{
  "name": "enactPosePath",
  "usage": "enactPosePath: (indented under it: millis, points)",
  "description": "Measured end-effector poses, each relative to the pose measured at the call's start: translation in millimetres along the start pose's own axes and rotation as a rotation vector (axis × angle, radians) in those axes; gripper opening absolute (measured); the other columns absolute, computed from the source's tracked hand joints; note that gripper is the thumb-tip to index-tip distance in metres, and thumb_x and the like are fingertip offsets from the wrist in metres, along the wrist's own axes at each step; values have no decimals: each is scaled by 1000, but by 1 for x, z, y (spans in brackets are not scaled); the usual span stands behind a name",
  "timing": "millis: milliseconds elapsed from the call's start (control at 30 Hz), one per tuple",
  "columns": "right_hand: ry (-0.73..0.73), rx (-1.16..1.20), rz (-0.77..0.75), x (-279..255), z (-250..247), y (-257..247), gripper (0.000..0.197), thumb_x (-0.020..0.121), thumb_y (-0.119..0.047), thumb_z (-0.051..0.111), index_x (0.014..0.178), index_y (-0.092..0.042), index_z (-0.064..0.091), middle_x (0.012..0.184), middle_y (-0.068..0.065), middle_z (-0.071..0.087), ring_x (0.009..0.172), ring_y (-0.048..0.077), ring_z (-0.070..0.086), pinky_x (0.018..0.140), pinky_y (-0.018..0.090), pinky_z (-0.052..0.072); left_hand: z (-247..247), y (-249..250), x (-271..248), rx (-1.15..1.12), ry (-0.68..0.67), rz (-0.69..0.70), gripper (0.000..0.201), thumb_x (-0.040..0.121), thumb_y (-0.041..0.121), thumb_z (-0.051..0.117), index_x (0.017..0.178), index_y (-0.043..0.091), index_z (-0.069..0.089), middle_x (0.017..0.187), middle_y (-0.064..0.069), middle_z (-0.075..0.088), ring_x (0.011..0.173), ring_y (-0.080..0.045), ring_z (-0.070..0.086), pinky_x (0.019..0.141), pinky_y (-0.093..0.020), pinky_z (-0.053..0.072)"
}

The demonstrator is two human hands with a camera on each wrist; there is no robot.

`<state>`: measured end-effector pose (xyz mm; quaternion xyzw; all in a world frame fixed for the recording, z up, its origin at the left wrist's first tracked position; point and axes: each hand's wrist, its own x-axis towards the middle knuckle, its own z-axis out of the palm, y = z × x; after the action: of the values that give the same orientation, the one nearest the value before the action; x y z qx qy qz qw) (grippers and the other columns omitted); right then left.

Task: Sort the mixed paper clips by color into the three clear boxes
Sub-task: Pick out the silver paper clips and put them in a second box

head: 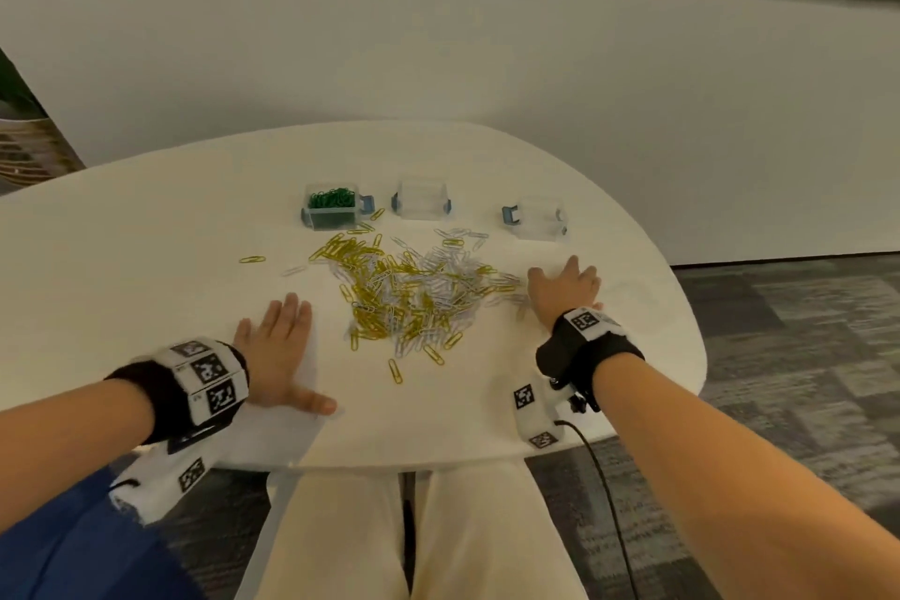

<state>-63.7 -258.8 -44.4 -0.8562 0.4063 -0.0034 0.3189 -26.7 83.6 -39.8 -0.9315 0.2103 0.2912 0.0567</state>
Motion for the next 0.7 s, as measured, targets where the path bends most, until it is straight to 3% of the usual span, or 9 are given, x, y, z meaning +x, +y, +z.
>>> enactPosePath:
  millis: [100,233,267,400,500,600,700]
  points:
    - [-74,-134,-31,-4,20,2,79,95,-57,33,153,-12,4,161,11,-6,148,28,-6,119,49,1,5,4,12,-34,72,-24,170,9,104,8,142,5,-29,151,-15,-33,142,-33,-22,116,-53,-2]
    - [-117,-224,-210,-35,59,-23,75,97,-54,27,153,-12,1,161,9,-10,148,25,-11,117,47,-7,-6,28,40,-128,172,-95,148,47,96,39,142,5,-29,151,-15,-33,142,-34,-21,115,-55,-2]
    - [-139,-223,-236,-41,64,-30,75,96,-54,27,154,-13,1,161,8,-11,148,25,-12,117,47,-8,-9,35,47,-139,183,-105,146,50,94,41,142,5,-29,151,-15,-33,142,-35,-21,115,-56,-1]
    - [-205,-138,-274,-60,74,-45,87,90,-64,35,154,-15,0,161,9,-11,148,26,-13,117,47,-9,-19,56,60,-188,151,-155,145,47,95,37,142,8,-29,151,-17,-31,141,-41,-20,112,-62,0]
    - [-292,-83,-382,-72,66,-37,109,77,-78,46,153,-19,-5,160,8,-13,148,25,-13,117,48,-7,-17,56,52,-225,137,-83,144,50,91,46,142,11,-31,150,-15,-35,142,-38,-20,112,-64,3]
    - [-405,-298,-573,-75,58,-16,130,62,-82,59,151,-25,-17,158,9,-22,146,27,-19,118,46,-7,-2,54,40,-156,110,-37,148,50,89,53,138,13,-37,147,-15,-40,140,-37,-26,110,-65,0]
    - [-392,-544,-707,-67,62,-3,125,65,-83,54,148,-30,-23,156,7,-28,144,31,-25,117,47,-8,6,62,39,-110,134,-70,149,48,91,52,138,13,-38,147,-15,-39,138,-37,-29,109,-66,-5]
